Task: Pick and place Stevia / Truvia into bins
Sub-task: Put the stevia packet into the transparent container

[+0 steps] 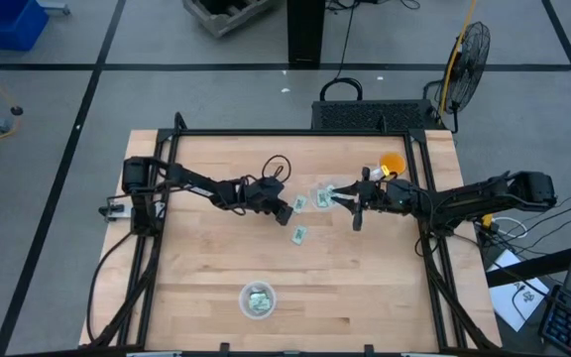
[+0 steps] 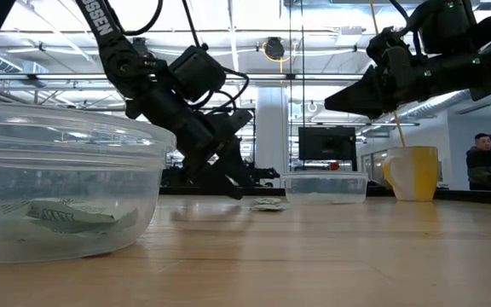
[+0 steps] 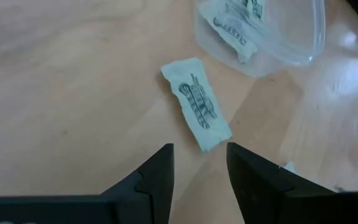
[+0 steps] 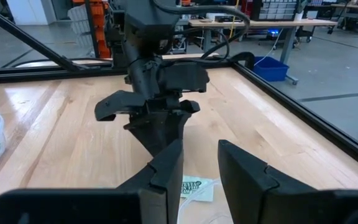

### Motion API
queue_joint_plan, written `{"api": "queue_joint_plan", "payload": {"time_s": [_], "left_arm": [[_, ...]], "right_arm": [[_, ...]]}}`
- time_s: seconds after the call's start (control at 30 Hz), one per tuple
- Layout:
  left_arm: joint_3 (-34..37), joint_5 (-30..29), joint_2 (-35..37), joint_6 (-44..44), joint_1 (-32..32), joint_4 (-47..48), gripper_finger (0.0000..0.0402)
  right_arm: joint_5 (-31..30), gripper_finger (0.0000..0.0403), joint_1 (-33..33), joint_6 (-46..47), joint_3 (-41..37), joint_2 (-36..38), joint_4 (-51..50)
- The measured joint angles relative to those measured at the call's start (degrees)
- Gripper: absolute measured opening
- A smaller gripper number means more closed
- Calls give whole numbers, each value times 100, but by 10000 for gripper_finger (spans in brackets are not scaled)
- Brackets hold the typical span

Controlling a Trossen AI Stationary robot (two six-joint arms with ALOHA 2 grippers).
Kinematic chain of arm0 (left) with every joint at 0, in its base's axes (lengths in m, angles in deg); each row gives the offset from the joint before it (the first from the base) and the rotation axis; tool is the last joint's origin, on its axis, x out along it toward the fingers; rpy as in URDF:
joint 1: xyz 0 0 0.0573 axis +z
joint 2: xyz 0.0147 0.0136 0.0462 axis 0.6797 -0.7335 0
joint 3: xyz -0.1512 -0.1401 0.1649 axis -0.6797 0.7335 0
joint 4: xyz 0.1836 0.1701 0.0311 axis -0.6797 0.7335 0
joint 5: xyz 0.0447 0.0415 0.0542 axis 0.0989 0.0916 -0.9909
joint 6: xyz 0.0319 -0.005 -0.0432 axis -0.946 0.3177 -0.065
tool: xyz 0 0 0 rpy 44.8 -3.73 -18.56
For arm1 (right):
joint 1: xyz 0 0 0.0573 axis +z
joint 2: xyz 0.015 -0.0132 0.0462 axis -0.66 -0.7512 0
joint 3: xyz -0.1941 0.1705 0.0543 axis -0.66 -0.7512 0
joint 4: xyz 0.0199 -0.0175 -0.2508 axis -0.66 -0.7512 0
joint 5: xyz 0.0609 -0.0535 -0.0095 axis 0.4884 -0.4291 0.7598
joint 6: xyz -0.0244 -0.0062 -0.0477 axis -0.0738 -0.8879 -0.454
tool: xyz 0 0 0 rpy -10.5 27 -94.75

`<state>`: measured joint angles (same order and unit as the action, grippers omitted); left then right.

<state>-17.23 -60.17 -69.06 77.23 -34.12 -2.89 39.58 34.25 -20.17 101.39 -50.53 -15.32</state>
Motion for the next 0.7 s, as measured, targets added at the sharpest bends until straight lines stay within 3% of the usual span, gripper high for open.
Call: {"api": "queue_joint_plan", "payload": {"time_s": [0.27,0.53,0.7], "left_arm": [[-4,-194,0,184,-144,180,152],[-22,-17,-495,388,-140,-697,152],[-33,-178,-583,377,-150,-768,152]], "right_arm": [[0,93,2,0,0,0,20],[0,93,0,0,-4,0,138],[1,93,1,0,-4,0,129]]}}
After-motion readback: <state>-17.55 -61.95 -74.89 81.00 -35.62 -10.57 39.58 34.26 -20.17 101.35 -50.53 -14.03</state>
